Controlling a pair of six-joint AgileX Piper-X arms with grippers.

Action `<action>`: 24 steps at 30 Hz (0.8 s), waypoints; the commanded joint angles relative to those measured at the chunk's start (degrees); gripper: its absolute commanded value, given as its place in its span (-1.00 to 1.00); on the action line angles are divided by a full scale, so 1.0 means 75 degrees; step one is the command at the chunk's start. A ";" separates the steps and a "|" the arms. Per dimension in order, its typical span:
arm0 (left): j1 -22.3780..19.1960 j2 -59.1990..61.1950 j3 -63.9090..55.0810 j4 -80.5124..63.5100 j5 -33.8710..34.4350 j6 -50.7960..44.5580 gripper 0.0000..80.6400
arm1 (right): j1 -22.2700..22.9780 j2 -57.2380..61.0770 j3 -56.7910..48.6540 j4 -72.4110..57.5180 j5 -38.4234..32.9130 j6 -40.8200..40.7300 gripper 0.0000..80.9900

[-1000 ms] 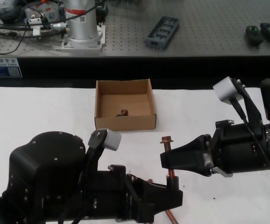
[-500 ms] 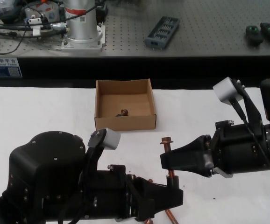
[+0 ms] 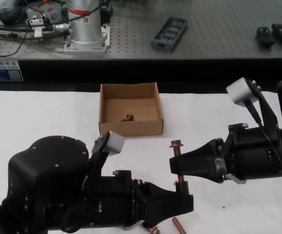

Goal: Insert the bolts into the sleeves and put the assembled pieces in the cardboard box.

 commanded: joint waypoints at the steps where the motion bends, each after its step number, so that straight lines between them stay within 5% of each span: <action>1: -0.0008 0.0021 -0.0071 -0.0014 -0.0153 0.0038 -0.85 | -0.0006 -0.0157 -0.0014 -0.0023 -0.0227 -0.0098 -0.95; 24: 0.0011 0.0021 -0.0071 -0.0313 -0.0296 0.2284 -0.85 | -0.0006 -0.0157 0.0318 0.0144 -0.0227 -0.0175 -0.95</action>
